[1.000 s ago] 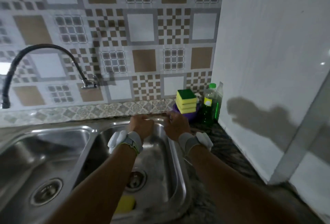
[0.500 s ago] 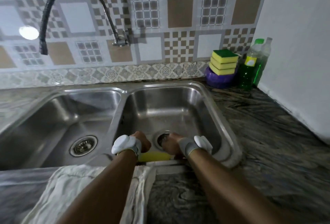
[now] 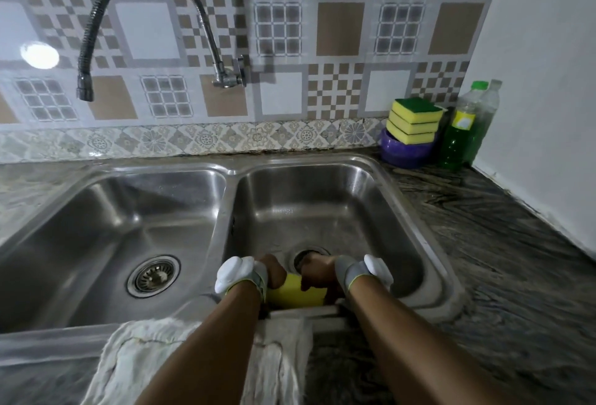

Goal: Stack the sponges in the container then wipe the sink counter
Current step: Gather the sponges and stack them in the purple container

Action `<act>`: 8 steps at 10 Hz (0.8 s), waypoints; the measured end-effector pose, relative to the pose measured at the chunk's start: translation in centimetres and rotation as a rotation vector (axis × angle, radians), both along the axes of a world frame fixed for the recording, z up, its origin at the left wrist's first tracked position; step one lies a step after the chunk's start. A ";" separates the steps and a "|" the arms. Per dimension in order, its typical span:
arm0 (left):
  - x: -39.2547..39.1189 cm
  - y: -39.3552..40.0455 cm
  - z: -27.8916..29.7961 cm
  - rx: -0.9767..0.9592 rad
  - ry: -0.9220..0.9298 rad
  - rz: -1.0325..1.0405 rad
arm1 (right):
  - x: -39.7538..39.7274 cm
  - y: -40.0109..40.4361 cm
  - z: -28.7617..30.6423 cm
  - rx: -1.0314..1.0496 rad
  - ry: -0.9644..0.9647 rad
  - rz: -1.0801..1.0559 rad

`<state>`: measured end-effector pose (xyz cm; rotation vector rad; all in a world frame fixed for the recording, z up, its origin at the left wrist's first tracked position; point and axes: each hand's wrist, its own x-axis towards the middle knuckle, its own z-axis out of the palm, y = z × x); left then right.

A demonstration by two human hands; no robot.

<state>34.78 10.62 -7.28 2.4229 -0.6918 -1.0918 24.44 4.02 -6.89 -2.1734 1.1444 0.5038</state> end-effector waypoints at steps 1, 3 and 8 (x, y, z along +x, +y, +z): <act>1.1 -1.1 2.2 -0.174 -0.095 -0.037 | -0.5 -0.7 3.0 0.010 -0.162 -0.136; 1.3 -4.6 11.8 -0.571 0.222 0.314 | -1.5 -2.9 11.6 -0.340 -0.277 -0.151; -9.5 -22.0 23.9 -0.871 0.423 0.208 | -11.0 -20.3 25.7 -0.375 -0.873 -0.579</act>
